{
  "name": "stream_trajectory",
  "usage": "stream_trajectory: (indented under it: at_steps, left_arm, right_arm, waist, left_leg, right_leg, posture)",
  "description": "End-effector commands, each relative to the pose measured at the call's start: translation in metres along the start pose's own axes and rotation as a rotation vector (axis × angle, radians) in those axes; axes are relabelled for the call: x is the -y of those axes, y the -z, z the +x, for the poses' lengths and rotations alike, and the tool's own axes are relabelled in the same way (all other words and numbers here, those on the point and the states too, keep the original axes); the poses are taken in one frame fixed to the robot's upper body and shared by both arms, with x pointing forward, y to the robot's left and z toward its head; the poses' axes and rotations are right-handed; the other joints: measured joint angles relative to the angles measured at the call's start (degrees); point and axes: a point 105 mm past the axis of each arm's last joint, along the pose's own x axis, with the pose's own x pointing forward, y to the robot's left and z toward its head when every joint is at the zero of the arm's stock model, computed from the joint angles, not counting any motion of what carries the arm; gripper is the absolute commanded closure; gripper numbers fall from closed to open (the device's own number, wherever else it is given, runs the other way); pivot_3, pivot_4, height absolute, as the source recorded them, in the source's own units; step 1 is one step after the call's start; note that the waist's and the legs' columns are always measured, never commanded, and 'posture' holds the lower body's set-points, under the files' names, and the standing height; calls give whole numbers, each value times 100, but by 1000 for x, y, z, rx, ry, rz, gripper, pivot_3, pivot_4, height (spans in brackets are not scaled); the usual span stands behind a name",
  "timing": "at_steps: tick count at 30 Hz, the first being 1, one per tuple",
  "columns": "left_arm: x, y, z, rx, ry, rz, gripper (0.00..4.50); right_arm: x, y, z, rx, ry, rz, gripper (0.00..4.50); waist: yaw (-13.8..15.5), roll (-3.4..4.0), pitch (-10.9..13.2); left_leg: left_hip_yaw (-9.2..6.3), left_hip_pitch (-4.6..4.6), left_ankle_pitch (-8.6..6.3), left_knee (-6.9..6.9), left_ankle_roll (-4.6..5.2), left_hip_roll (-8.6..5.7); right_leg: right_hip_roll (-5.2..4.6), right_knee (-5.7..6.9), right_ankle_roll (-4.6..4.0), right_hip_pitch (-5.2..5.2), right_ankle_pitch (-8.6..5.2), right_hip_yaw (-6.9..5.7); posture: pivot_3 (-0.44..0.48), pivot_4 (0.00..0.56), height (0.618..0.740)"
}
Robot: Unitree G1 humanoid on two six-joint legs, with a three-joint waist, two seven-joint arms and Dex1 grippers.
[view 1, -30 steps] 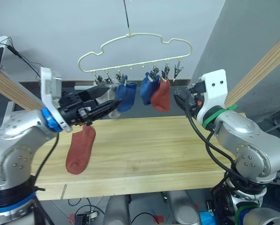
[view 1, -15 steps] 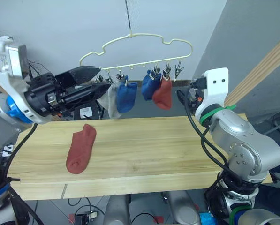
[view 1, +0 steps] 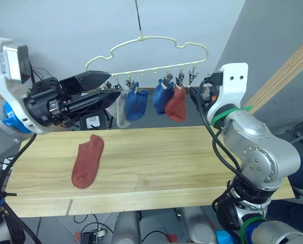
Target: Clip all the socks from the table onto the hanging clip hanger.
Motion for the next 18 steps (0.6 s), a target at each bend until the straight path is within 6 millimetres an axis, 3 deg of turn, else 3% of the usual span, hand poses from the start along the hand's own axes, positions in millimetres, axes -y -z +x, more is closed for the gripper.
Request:
stream_trajectory:
  at_steps: [1,7,10,18]
  left_arm:
    - [5,-7,1,13,15,50,1309]
    - [5,-7,2,13,8,54,1309]
    - [5,-7,2,11,2,55,1272]
    - [7,-8,2,14,-6,57,1272]
  right_arm:
    - [-1,-13,-2,62,4,9,1425]
    - [-3,-12,1,60,3,14,1425]
    - [-3,-12,4,57,-3,14,1940]
    - [-6,-12,8,58,-15,17,1940]
  waist:
    - [1,0,0]
    - [1,0,0]
    - [2,0,0]
    - [5,0,0]
  left_leg:
    - [1,0,0,0,0,0]
    - [0,1,0,0,0,0]
    - [0,1,0,2,0,0]
    - [0,1,0,4,0,0]
  right_leg:
    - [-1,0,0,0,0,0]
    - [-1,2,-1,0,0,-1]
    - [-1,3,-1,0,1,0]
    - [-1,7,-2,0,1,0]
  posture:
    - [-189,284,740]
    - [-174,285,740]
    - [-166,285,740]
    - [-152,285,740]
